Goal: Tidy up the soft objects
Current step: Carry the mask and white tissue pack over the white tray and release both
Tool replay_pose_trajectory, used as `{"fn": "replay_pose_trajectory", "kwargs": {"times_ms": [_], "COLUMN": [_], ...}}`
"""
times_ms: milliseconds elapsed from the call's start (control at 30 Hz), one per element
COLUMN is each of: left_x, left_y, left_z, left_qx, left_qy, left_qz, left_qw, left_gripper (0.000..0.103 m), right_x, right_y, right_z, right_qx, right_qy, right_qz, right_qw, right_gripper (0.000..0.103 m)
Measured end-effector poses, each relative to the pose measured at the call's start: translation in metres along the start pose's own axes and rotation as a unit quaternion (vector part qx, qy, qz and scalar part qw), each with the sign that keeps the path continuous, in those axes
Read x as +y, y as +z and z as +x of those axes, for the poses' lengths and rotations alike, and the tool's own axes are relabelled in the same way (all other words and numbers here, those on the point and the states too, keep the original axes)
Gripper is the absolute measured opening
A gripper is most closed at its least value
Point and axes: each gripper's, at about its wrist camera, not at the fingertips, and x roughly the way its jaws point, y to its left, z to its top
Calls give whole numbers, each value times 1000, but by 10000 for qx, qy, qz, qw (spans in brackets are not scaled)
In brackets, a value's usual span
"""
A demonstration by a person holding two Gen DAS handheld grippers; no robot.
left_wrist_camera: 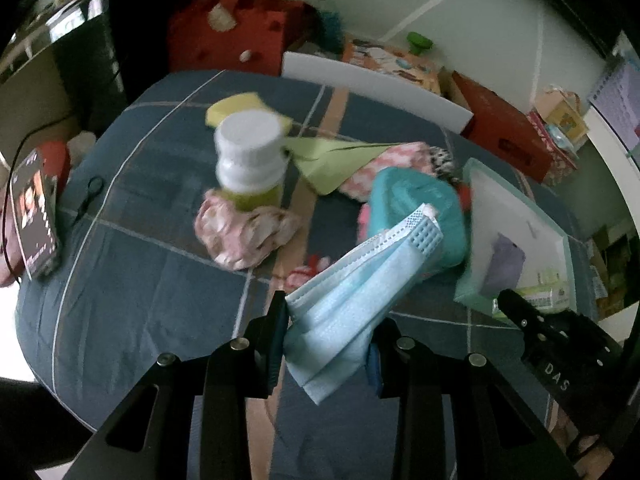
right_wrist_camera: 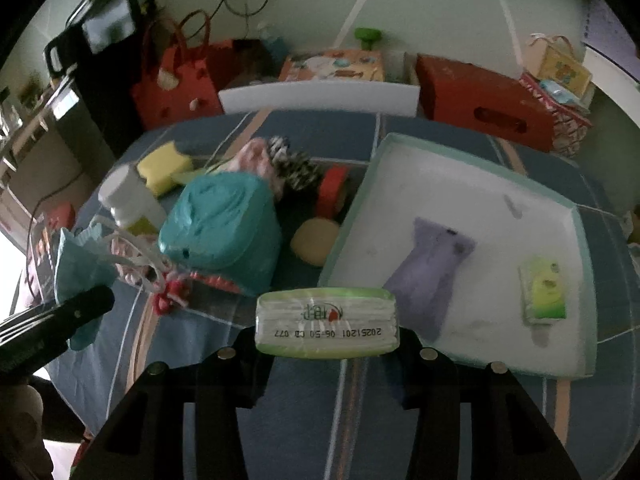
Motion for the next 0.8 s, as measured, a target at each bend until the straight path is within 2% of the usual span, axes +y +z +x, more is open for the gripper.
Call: {"fn": "replay_pose_trajectory", "kwargs": {"times_ms": [200,367,533,800], "left_x": [-42,-89,-143,-215], "left_y": [25,54,75,85], "left_z": [-15,-16,17,75], "left_qx": [-230,-347,82,452], "left_qy": [-113,-389,-742,-782], "left_qz": [430,770,1131,1627], "left_qw": [9987,9957,9908,9825], "left_gripper": [35,35,35,36], "right_x": [-40,-82,-123,-188], "right_y": [19,46,63,55], "right_z": [-12,-13,-10,10], "right_qx": [-129,-194,-280,-138], "right_qy": [-433,-870,-1087,-1301], "right_qz": [429,842,1238,1956], "right_qw": [9981,9924,9859,9719], "right_gripper": [49,49,49,49]}}
